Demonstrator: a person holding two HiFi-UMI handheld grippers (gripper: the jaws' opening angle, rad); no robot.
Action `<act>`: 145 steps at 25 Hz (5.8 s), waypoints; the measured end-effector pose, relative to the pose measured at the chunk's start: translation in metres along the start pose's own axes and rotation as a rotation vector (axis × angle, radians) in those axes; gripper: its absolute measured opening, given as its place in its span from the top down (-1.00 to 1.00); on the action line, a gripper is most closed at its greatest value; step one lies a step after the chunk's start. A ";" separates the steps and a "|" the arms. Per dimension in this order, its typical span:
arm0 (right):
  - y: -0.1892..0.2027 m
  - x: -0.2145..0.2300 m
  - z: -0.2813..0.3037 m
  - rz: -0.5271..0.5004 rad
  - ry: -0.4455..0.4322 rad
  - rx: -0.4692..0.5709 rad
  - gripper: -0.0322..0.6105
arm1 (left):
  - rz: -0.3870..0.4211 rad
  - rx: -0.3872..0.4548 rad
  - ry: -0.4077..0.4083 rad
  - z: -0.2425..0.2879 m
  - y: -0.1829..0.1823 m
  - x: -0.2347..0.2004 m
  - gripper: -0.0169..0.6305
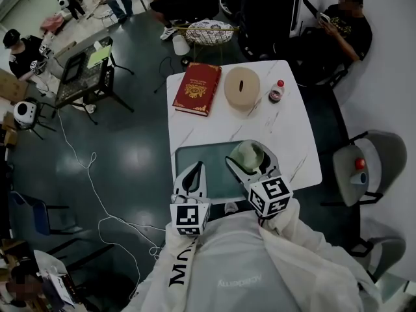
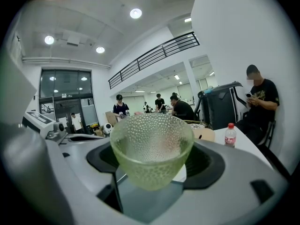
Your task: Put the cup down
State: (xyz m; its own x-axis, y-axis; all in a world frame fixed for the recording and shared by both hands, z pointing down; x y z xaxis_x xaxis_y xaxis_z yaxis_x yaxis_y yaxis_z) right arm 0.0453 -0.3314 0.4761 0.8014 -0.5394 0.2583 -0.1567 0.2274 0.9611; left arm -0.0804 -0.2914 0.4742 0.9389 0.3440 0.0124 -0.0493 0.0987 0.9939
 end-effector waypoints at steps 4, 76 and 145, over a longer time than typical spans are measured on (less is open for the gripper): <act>0.004 0.004 0.005 -0.019 -0.007 -0.003 -0.31 | -0.009 -0.014 -0.013 0.003 0.006 -0.002 0.91; 0.199 0.085 0.086 -0.235 0.008 -0.314 -0.31 | -0.057 -0.114 -0.125 0.023 0.046 -0.055 0.91; 0.231 0.091 0.087 -0.208 0.063 -0.422 -0.31 | -0.062 -0.114 -0.161 -0.012 0.050 -0.062 0.91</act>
State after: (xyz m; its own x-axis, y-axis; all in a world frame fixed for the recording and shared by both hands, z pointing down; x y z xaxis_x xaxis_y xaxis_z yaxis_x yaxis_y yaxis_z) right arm 0.0322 -0.3982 0.7303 0.8267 -0.5608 0.0459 0.2481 0.4366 0.8647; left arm -0.1454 -0.2967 0.5220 0.9832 0.1813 -0.0225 -0.0190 0.2237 0.9745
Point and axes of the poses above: the fingertips, and each gripper's own axes: z forward along the fingers, x to its right, y out of its underside, the point moved 1 cm from there along -z, backward along the fingers, and after that the axes turned 9 degrees about x, right-handed, at the moved point
